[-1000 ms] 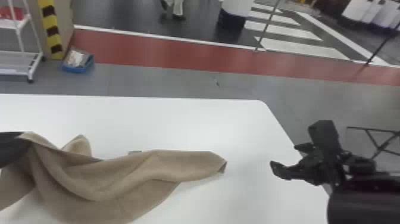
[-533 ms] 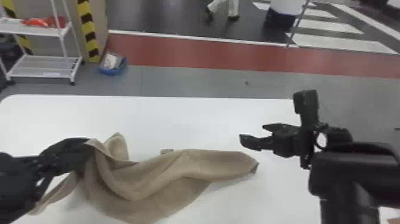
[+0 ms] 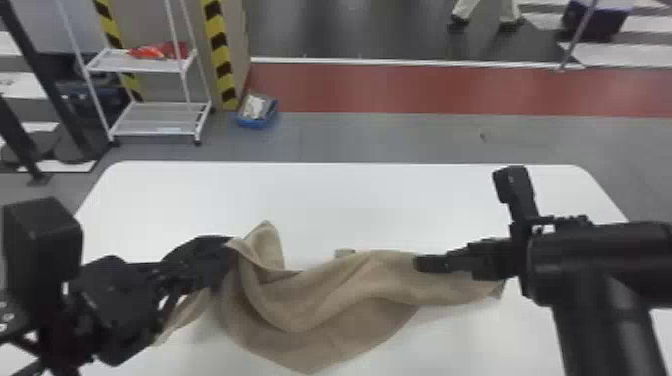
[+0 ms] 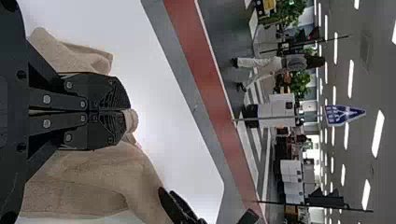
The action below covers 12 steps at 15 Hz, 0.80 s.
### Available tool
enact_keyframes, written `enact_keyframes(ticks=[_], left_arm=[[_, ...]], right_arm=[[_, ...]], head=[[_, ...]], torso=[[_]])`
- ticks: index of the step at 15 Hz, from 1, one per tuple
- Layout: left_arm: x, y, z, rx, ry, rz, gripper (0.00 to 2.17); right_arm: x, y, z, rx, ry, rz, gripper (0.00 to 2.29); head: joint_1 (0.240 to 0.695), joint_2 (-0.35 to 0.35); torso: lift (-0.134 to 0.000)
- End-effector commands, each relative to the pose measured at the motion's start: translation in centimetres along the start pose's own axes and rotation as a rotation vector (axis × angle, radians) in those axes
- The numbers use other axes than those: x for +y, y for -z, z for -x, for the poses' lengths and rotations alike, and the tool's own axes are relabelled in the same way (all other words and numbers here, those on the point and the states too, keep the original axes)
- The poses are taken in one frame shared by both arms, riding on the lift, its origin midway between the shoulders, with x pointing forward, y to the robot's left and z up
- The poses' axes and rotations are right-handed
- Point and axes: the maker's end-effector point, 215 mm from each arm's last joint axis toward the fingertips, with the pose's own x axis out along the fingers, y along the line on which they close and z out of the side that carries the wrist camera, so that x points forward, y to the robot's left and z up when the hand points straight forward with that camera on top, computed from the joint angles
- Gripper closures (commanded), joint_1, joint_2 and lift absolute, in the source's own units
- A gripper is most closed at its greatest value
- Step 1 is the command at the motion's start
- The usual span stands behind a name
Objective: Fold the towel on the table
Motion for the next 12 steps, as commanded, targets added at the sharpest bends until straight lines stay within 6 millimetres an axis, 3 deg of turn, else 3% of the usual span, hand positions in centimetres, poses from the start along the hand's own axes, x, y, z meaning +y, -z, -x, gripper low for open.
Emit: enact_keyframes(ticks=[1,5,6,12], left_arm=[[-0.5,-0.2,0.0,-0.006,0.008,-0.005,2.13],[-0.7,0.0,0.6,-0.005,0.004,-0.018,2.13],[-0.7,0.1,0.7,-0.004,0.004,-0.019,2.13],[-0.8,-0.1,0.6,-0.01,0.008,-0.03,2.13]], right_arm=[[-0.3,0.6,-0.5,0.023,-0.02,-0.033,0.39],[-0.7,-0.1,-0.1,0.015,-0.028,-0.044,1.78],[-1.0,-0.1,-0.1,0.018,-0.018,-0.042,1.99],[-2.7,0.6,0.4,0.021,0.006,-0.078,2.2]], head=[[0.695,-0.023],[0.695,-0.032],[0.695,-0.033],[0.695,-0.051]], torso=[[-0.124],[-0.124],[-0.124],[-0.124]])
